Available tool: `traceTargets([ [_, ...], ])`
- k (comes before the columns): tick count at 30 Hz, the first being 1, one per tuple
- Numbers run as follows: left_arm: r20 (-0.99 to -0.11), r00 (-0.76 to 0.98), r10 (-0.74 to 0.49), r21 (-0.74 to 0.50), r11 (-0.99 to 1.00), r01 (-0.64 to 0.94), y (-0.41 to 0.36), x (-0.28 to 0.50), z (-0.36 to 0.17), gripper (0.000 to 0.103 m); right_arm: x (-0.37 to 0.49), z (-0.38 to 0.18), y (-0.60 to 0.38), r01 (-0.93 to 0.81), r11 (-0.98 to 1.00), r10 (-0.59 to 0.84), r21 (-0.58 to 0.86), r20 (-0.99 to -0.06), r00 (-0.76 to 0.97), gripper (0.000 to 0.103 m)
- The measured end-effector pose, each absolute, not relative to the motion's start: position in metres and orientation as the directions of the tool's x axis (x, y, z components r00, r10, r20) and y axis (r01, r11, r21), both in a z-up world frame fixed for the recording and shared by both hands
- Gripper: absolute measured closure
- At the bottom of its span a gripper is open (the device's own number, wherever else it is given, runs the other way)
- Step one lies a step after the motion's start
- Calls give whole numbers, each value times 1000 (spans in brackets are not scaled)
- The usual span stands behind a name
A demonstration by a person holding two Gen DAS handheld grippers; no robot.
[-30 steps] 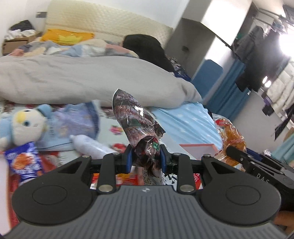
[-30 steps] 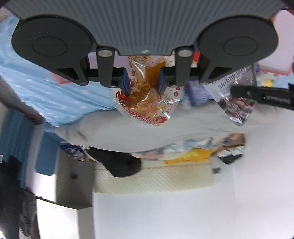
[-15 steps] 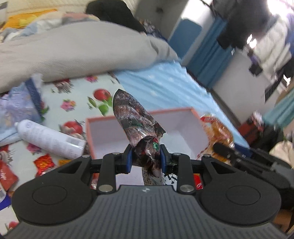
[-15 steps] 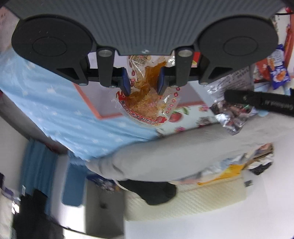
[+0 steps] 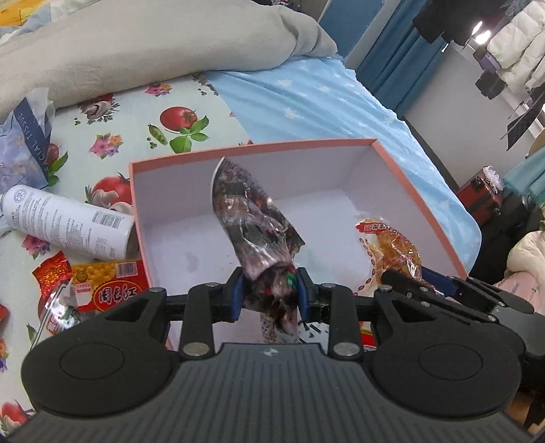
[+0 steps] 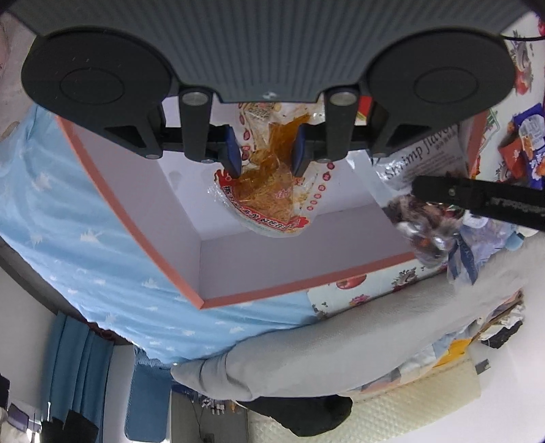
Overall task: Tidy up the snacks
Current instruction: 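Lower both bags into the orange box and open both tools, then withdraw both open tools from the box back over the snacks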
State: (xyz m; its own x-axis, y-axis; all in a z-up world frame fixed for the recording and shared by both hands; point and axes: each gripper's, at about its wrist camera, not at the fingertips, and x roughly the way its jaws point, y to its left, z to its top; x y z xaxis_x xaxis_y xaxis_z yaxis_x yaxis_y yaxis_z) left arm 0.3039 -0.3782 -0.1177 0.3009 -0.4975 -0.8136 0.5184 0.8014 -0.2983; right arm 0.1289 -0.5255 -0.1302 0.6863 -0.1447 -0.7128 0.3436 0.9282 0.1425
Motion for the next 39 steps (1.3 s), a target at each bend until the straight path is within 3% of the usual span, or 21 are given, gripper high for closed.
traceTargets([
  [1, -813, 309, -494, -288, 802, 523, -377, 303, -117, 66, 129, -129, -525, 348, 927, -151, 138, -714, 684, 64],
  [4, -815, 333, -474, -259, 812, 522, -372, 301, -110, 33, 125, -125, -525, 357, 925, -166, 131, -705, 689, 52],
  [8, -792, 363, -490, -251, 805, 537, -363, 291, -96, 32, 118, -117, -524, 352, 923, -155, 157, -685, 712, 53],
  [11, -775, 381, -504, -258, 803, 537, -354, 283, -84, 32, 113, -107, -518, 348, 924, -161, 160, -661, 733, 48],
  [29, -634, 557, -537, -231, 819, 526, -264, 240, 11, 32, 84, -18, -472, 283, 934, -154, 218, -469, 870, 47],
  [39, -627, 607, -488, -221, 859, 463, -217, 210, 6, 32, 69, -13, -428, 200, 950, -81, 239, -430, 899, 47],
])
